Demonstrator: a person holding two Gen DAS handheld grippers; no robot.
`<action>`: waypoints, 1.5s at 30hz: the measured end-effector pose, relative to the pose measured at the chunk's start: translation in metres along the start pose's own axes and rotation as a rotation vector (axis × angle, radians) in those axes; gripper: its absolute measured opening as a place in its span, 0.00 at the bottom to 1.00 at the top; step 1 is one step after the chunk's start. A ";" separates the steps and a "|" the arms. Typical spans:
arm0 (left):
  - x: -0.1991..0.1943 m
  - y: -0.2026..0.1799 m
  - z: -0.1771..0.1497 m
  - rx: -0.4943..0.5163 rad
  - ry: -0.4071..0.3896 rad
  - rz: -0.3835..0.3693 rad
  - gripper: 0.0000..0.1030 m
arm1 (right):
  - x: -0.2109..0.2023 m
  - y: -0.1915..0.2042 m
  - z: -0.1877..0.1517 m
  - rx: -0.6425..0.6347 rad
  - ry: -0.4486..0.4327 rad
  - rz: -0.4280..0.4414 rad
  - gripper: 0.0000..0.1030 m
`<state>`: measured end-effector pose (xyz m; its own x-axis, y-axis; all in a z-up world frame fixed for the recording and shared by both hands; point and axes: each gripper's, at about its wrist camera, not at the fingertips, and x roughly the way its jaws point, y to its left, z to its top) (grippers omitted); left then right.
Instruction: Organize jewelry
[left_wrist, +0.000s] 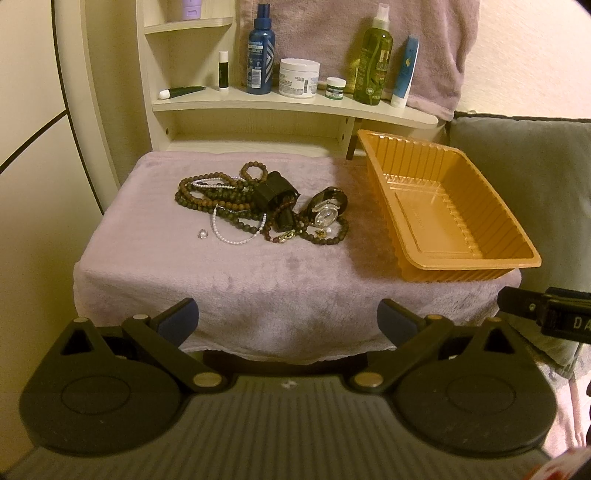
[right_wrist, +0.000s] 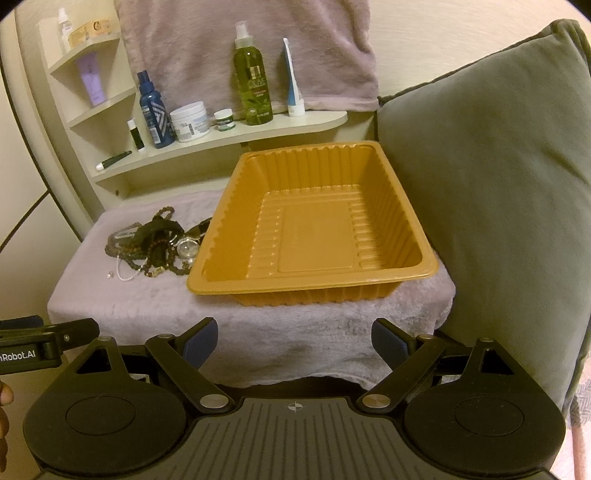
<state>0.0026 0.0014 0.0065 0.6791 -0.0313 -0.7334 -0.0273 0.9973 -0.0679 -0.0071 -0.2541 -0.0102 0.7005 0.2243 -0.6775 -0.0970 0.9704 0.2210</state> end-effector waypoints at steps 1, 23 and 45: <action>0.000 0.000 0.001 -0.003 -0.002 -0.003 0.99 | 0.000 -0.002 0.000 0.006 -0.006 -0.002 0.87; 0.027 0.009 0.016 -0.036 -0.022 -0.023 0.99 | 0.036 -0.088 0.021 0.141 -0.200 -0.032 0.79; 0.062 0.003 0.028 -0.053 0.035 -0.012 0.96 | 0.096 -0.112 0.032 0.268 -0.098 0.047 0.31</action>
<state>0.0654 0.0042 -0.0202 0.6539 -0.0461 -0.7552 -0.0588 0.9920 -0.1115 0.0935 -0.3445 -0.0775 0.7660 0.2458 -0.5941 0.0508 0.8980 0.4370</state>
